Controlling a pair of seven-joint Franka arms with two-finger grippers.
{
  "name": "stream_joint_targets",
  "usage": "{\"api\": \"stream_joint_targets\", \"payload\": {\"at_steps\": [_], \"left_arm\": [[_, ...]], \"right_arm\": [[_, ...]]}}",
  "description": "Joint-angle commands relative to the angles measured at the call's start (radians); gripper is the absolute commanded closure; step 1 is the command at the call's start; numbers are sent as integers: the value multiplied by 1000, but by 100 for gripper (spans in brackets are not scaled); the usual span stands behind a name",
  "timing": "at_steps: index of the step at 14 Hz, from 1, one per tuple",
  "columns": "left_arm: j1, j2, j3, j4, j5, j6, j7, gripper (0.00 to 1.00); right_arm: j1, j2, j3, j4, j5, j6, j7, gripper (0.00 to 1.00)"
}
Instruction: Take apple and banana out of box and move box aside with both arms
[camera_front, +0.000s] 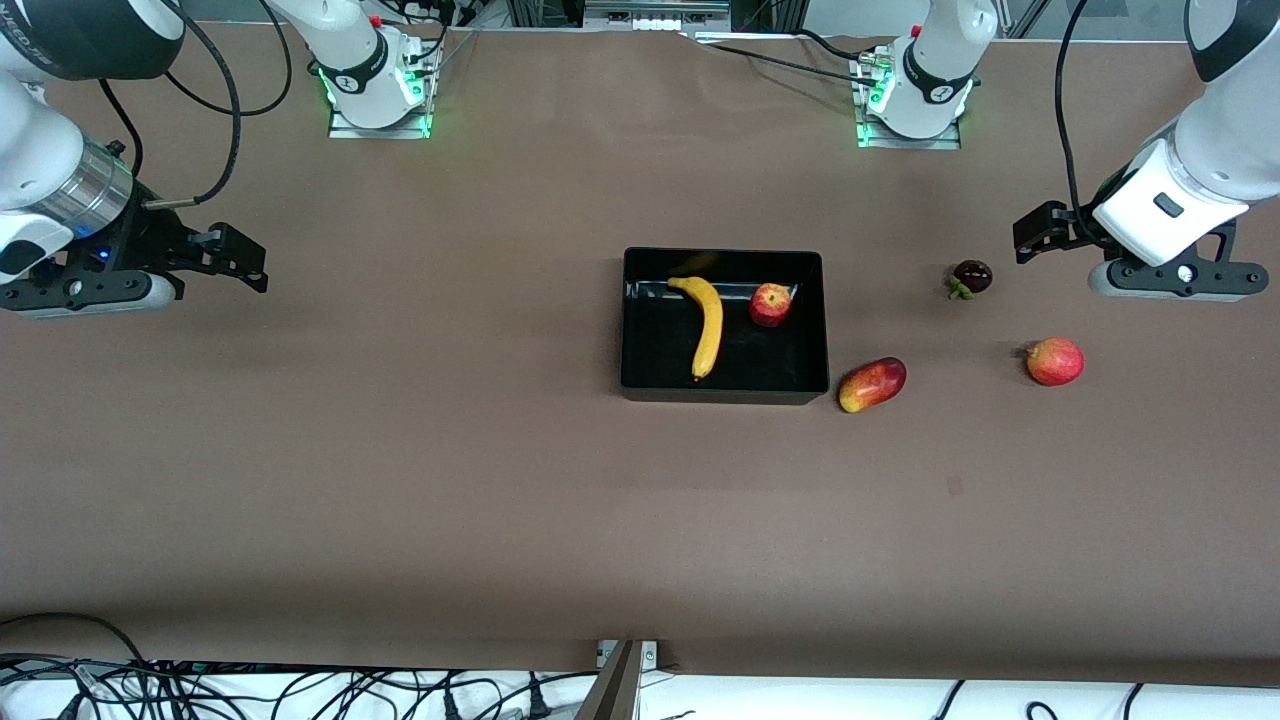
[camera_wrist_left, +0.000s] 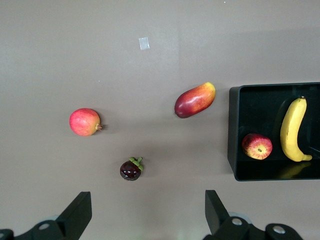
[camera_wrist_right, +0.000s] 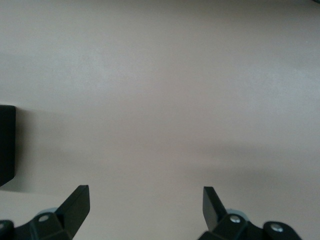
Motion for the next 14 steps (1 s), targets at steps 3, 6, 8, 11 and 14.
{"api": "stream_joint_targets", "payload": {"at_steps": [3, 6, 8, 11, 14], "left_arm": [[-9, 23, 3, 40, -3, -21, 51, 0], [-10, 26, -6, 37, -9, -61, 47, 0], [-13, 40, -12, 36, -14, -121, 48, 0], [-23, 93, -70, 34, -15, -222, 44, 0], [-23, 153, -171, 37, -17, -164, -24, 0]], "right_arm": [[-1, 1, -1, 19, 10, -10, -13, 0], [2, -3, 1, 19, -10, -8, -8, 0], [2, -8, 1, 19, -27, -10, -1, 0], [2, -10, -1, 19, -27, -22, 1, 0], [1, -10, -6, 19, -27, -25, 1, 0]]}}
